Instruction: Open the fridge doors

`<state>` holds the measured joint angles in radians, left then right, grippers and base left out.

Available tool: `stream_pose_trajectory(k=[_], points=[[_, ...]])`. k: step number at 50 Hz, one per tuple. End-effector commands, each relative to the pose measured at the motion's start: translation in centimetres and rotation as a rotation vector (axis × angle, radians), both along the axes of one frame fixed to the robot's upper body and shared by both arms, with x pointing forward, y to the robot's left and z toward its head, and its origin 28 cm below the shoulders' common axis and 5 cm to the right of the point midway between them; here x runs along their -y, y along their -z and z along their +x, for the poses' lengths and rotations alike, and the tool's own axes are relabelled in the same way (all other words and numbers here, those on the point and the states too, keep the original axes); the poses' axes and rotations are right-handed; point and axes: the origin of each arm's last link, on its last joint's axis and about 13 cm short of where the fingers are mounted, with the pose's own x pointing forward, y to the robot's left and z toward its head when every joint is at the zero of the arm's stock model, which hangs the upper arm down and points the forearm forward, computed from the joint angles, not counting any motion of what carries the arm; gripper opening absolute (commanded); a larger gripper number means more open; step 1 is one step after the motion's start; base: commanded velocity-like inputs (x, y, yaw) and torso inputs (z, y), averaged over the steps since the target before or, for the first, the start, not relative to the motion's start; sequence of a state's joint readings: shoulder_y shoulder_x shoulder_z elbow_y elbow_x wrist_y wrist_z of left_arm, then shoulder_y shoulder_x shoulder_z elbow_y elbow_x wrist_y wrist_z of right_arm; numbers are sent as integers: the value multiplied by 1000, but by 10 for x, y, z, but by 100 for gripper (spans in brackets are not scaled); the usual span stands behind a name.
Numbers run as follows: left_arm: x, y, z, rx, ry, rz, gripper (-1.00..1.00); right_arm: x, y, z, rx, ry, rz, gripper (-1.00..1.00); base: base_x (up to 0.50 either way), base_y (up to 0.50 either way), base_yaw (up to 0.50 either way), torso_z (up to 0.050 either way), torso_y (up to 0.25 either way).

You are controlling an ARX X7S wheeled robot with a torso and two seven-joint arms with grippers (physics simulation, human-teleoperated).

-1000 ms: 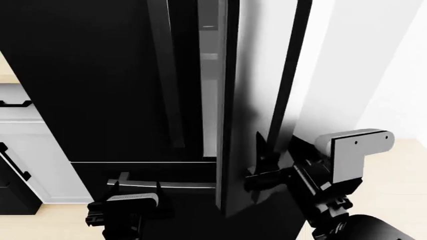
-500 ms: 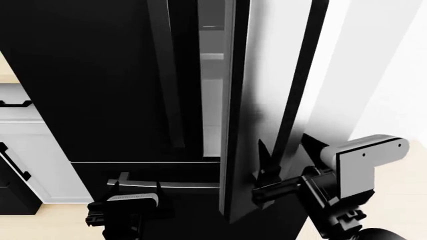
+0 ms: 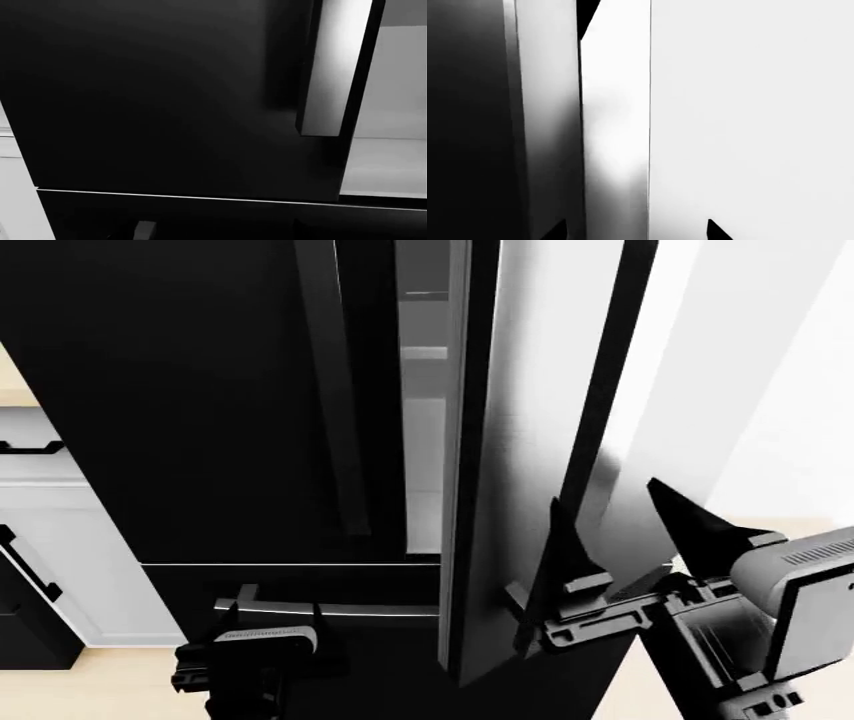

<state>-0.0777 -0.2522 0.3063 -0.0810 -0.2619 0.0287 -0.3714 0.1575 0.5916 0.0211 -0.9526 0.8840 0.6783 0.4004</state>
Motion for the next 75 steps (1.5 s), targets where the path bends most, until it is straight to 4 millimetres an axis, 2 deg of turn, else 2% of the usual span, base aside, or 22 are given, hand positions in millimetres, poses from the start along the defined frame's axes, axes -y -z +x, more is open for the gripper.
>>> stream_pose_trajectory(k=[1, 15, 22, 31, 47, 57, 67, 75], points=[[2, -1, -1, 12, 24, -18, 100, 2, -8, -10, 125, -31, 22, 100, 0, 0, 0, 0, 0], [2, -1, -1, 12, 25, -19, 100, -12, -17, -20, 311, -180, -96, 100, 0, 0, 0, 0, 0], [2, -2, -1, 12, 25, -19, 100, -20, -16, -16, 339, -244, -118, 100, 0, 0, 0, 0, 0], [2, -2, -1, 12, 24, -19, 100, -27, -11, -16, 310, -313, -155, 100, 0, 0, 0, 0, 0], [2, -2, -1, 12, 25, -19, 100, -38, -17, -31, 346, -390, -214, 100, 0, 0, 0, 0, 0], [2, -2, -1, 12, 24, -20, 100, -53, -20, -33, 329, -453, -227, 100, 0, 0, 0, 0, 0], [2, -2, -1, 11, 24, -19, 100, -72, -14, -25, 259, -470, -253, 100, 0, 0, 0, 0, 0], [1, -2, -1, 11, 22, -19, 100, -89, -16, -15, 211, -447, -172, 100, 0, 0, 0, 0, 0]])
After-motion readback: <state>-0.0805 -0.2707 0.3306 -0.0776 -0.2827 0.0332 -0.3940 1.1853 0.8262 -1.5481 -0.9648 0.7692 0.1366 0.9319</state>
